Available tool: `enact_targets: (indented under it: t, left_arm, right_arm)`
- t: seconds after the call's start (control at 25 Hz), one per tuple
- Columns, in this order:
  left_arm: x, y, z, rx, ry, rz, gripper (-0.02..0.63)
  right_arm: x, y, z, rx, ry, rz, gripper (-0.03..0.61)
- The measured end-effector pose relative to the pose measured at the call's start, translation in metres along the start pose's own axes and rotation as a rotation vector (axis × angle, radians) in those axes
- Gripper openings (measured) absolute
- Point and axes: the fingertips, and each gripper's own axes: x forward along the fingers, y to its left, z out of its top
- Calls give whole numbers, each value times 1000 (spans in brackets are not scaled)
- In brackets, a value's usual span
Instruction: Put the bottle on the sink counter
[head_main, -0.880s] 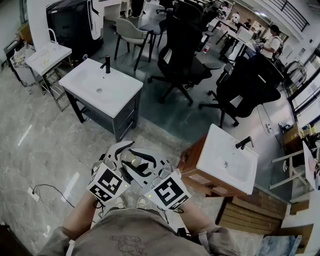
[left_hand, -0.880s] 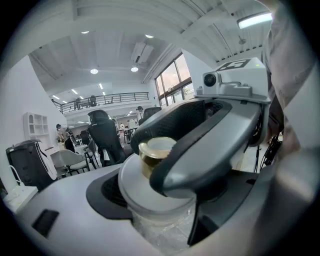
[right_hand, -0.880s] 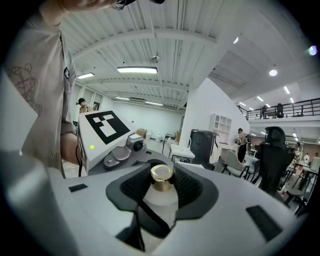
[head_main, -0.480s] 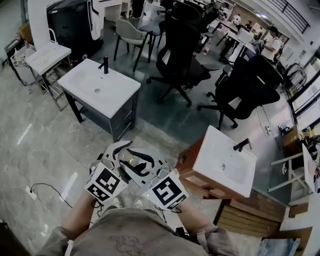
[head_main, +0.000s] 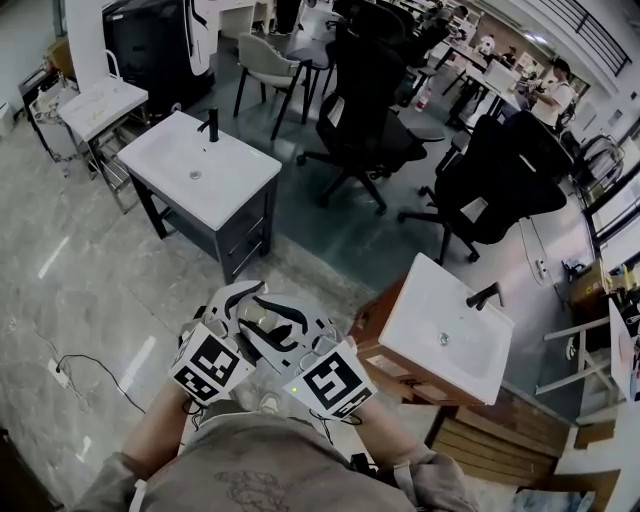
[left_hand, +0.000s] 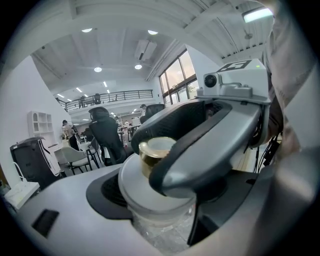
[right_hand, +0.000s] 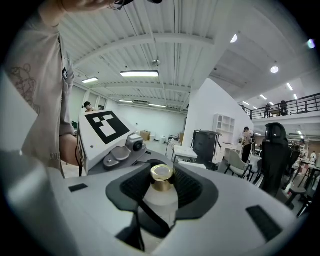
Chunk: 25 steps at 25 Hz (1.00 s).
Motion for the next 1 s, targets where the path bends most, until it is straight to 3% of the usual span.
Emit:
enact_targets:
  t: [0.48,1.0]
  left_arm:
    - [28,-10,0,7,10,26,330]
    - [56,16,-8,11,7,37,330]
  right_arm:
    - [-18,-14,-20,12,-27,9,144]
    - [-2,-46,-36,-15,-33,17,144]
